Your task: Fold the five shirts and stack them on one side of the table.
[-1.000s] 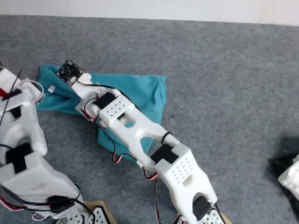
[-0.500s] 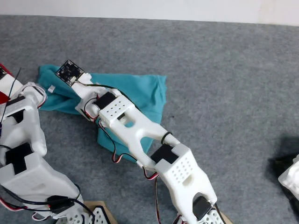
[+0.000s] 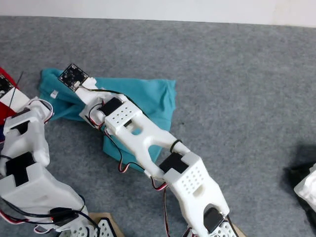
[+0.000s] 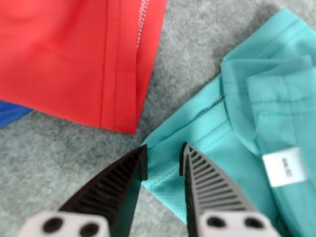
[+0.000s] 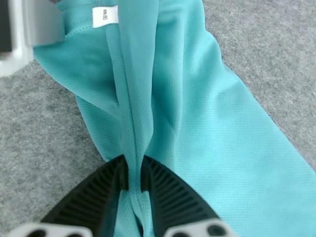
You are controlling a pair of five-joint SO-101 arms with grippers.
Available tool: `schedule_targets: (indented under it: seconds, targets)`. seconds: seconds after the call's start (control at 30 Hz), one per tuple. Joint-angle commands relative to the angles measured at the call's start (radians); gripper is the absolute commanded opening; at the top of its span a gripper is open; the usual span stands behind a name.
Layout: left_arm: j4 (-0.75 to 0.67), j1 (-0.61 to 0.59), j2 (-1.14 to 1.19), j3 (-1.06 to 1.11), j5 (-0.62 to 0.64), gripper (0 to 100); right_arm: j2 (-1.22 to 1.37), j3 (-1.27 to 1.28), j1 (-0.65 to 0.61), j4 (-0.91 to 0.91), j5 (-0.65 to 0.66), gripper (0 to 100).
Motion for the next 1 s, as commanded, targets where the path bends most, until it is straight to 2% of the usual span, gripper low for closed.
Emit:
schedule_targets:
  seconds: [0.0, 0.2, 0.77, 0.97]
  targets:
    - [0.002, 0.010, -0.074, 0.025, -0.074, 13, -0.016, -0.005, -0.013, -0.019, -0.008, 0.6]
    - [0.140, 0.008, -0.153, 0.022, -0.084, 22, -0.016, -0.005, -0.013, -0.019, -0.008, 0.6]
    - [0.140, -0.027, -0.128, 0.021, -0.087, 22, -0.016, -0.005, -0.013, -0.019, -0.008, 0.6]
    - [0.121, -0.050, 0.044, -0.070, -0.087, 22, -0.016, -0.005, -0.013, -0.018, -0.008, 0.6]
